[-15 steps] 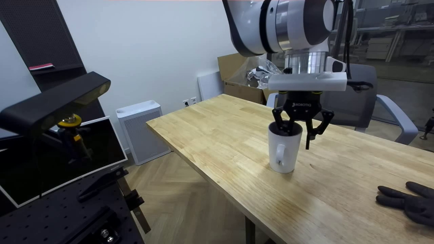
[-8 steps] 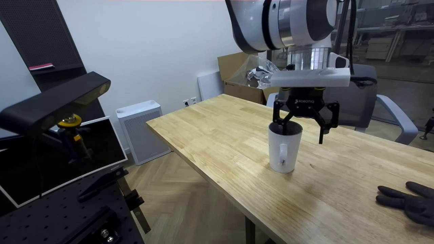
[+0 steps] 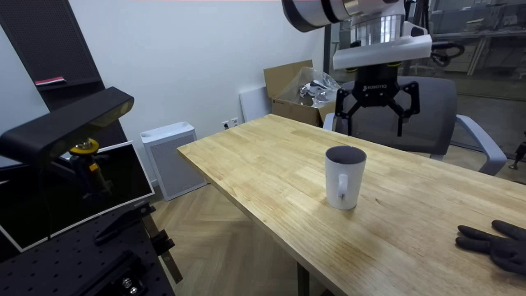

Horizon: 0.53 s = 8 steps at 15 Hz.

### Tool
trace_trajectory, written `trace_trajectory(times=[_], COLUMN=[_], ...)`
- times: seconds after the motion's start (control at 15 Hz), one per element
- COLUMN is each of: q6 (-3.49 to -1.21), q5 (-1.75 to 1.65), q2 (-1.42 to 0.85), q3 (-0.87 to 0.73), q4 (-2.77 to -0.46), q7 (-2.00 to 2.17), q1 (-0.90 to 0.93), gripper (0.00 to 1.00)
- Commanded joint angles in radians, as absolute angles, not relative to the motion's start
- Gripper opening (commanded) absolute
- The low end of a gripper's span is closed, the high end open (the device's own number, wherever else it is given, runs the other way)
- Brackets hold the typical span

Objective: Move the cup slightly backward

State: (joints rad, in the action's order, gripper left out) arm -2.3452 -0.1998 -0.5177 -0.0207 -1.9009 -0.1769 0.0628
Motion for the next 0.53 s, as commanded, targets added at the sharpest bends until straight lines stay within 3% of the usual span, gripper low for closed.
trace_trajectory(times=[0.0,0.47], q6=[-2.269,-2.221], q5=[-0.212,-0.204], q2=[-0.483,-0.475], q3=[-0.013,-0.003], q4=[-1.861,-1.844], q7=[-0.147,-0.175], q1=[0.067,0.051], gripper=[1.00,1.00])
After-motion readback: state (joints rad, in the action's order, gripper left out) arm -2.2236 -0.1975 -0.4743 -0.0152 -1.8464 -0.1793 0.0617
